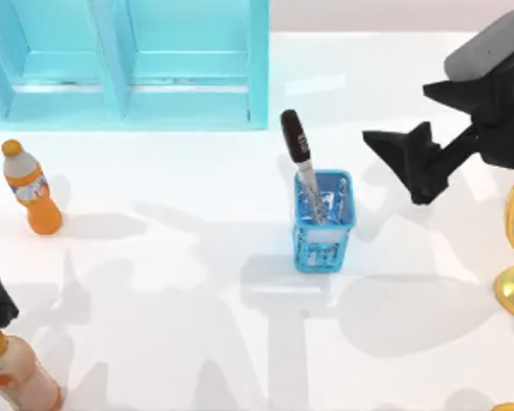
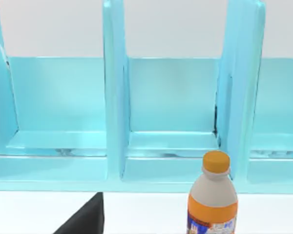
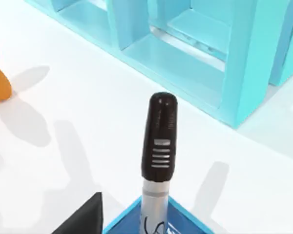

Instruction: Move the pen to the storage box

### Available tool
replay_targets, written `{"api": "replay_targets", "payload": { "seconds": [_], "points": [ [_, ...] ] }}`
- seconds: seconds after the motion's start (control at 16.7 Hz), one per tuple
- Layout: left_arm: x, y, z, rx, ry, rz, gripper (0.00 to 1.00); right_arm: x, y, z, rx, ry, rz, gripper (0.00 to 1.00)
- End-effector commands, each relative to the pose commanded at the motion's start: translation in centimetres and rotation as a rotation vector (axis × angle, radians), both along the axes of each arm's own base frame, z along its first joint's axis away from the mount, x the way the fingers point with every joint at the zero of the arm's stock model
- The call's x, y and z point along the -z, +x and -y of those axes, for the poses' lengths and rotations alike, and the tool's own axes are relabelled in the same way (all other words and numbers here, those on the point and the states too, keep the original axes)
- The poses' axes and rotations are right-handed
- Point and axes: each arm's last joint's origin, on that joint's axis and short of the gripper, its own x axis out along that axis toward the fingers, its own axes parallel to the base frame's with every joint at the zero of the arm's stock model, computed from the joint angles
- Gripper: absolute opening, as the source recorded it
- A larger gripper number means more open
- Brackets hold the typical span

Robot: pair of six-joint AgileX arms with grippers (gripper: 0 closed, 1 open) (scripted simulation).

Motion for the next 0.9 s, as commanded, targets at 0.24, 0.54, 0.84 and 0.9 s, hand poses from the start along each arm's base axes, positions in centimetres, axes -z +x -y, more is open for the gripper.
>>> {"api": "replay_targets", "payload": {
  "seconds": [0.24, 0.54, 0.84, 0.9],
  "points": [
    [0.0, 0.0, 0.0, 0.000, 0.000, 0.000, 1.00, 4.3, 1.6, -2.4, -0.063, -0.074, -0.204, 1.00],
    [0.0, 0.0, 0.0, 0.000, 0.000, 0.000, 1.00, 5.4, 1.7, -2.6, -0.066, -0.094, -0.253, 1.00],
    [0.0, 0.0, 0.0, 0.000, 0.000, 0.000, 1.00, 5.9, 2.5, -4.0, -0.062, -0.092, -0.249, 1.00],
    [0.0, 0.0, 0.0, 0.000, 0.000, 0.000, 1.00, 6.4, 3.0, -4.9, -0.064, -0.092, -0.251, 1.00]
  ]
}}
